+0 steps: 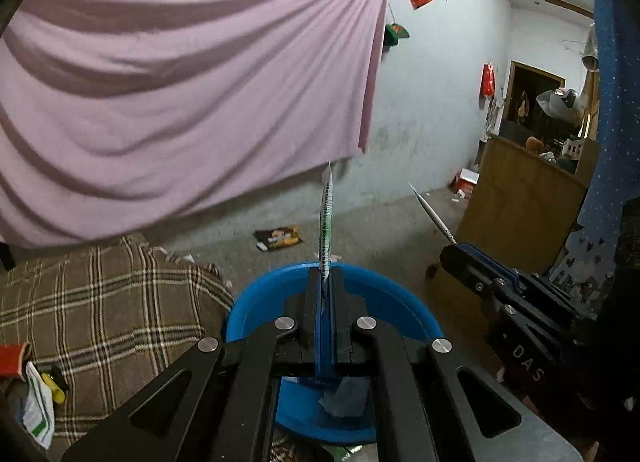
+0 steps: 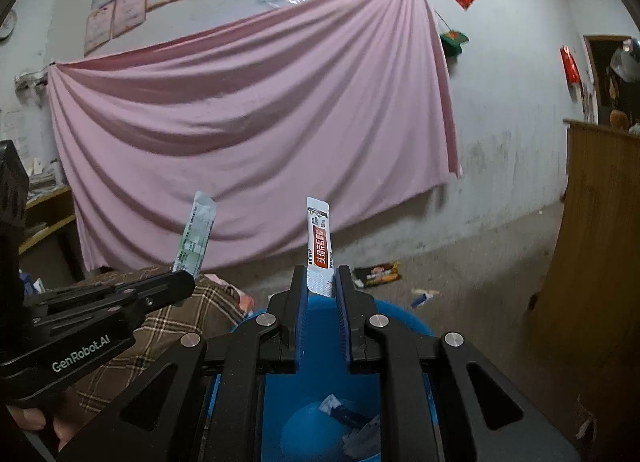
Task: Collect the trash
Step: 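Carry tube and pen to the blue basin and open both grippers, then move both tools back over the bed toward the red item and papers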
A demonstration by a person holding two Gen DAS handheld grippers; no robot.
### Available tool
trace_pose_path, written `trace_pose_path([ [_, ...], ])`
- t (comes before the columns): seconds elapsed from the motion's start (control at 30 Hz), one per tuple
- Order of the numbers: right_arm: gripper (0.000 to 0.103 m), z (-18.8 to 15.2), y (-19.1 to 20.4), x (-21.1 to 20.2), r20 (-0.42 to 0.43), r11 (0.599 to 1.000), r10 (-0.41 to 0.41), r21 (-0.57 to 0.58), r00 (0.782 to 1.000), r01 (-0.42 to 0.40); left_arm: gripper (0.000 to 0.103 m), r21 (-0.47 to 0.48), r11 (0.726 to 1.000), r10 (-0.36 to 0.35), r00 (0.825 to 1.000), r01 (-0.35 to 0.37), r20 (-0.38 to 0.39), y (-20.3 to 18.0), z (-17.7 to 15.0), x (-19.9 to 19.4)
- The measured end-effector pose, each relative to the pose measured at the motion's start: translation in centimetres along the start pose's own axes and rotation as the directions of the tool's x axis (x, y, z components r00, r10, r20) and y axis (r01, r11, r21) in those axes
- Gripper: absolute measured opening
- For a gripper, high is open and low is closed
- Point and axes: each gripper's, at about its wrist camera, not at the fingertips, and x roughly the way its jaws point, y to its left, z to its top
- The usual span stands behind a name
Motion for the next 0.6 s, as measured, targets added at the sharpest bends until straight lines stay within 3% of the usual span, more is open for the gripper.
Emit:
trace_pose_path([
  [0.27, 0.013, -0.2, -0.4, 0.8, -0.044, 1.000, 0.003, 0.023, 0.999, -0.002, 0.002, -0.031, 1.000, -0.010, 0.997, 0.007, -0.080, 0.6, 0.3, 0.6],
  [0.43, 0.013, -0.2, -0.7, 1.6, -0.080, 0.999, 0.004, 0.036, 0.997, -0.001, 0.020, -0.055, 0.998, 0.006, 0.995, -0.011, -0.096, 1.0, 0.7, 0.1],
  [0.6, 0.014, -0.3, -0.4, 1.9, -0.096, 0.999, 0.011, 0.036, 0.995, -0.007, 0.021, -0.067, 0.996, 0.045, 0.995, -0.051, -0.090, 1.4, 0.6, -1.1],
])
